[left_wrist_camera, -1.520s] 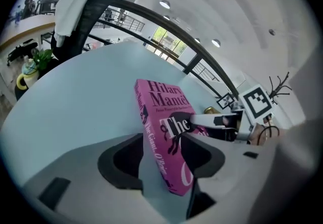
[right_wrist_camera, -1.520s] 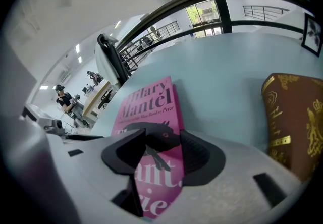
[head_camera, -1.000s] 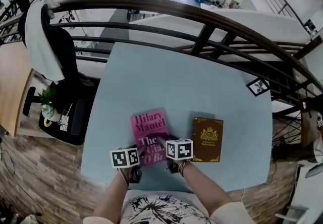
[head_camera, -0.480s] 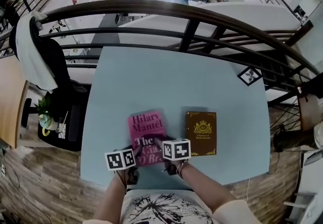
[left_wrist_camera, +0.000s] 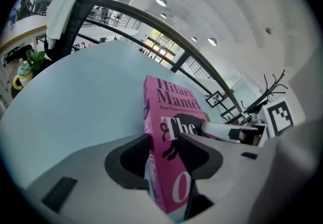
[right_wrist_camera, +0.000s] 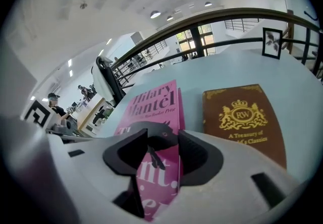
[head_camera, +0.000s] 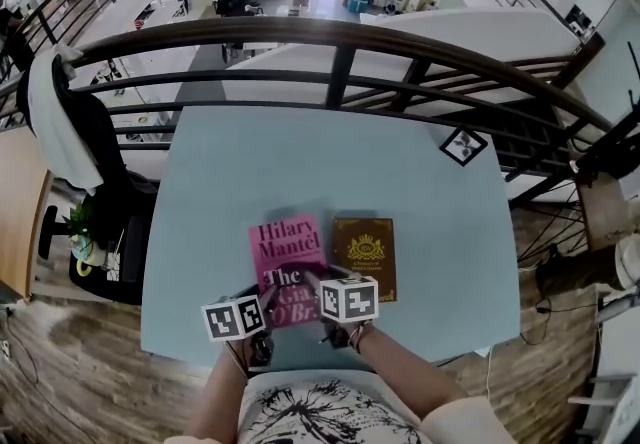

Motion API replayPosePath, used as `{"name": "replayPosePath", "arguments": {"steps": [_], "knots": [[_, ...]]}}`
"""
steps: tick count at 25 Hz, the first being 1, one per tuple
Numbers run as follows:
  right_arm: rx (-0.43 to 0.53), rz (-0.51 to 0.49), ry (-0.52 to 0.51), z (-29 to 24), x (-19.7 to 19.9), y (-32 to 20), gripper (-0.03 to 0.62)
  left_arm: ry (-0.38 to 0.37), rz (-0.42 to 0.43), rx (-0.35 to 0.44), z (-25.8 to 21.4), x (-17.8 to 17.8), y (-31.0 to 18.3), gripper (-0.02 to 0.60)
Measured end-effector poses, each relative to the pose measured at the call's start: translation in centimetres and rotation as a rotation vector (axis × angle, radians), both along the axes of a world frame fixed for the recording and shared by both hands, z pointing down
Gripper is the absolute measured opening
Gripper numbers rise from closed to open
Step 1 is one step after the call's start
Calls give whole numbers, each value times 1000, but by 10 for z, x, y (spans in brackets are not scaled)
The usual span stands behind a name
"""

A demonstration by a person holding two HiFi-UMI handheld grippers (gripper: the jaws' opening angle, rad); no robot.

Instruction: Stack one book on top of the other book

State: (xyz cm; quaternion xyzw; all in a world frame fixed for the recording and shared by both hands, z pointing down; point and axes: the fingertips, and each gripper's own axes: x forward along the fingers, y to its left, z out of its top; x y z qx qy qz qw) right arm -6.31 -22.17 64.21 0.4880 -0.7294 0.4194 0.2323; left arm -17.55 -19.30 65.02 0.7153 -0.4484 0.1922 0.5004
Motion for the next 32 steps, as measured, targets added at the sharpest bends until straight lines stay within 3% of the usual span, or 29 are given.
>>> {"name": "replayPosePath", "arguments": {"steps": [14, 23, 32], "knots": [[57, 138, -19, -24, 144, 13, 178, 27, 171, 65, -24, 140, -9, 176], [49, 204, -32, -5, 185, 9, 179, 23, 213, 54, -7, 180, -20, 176], [27, 228, -64, 24, 198, 7, 183, 25, 216, 23, 17, 191, -25, 166]]}}
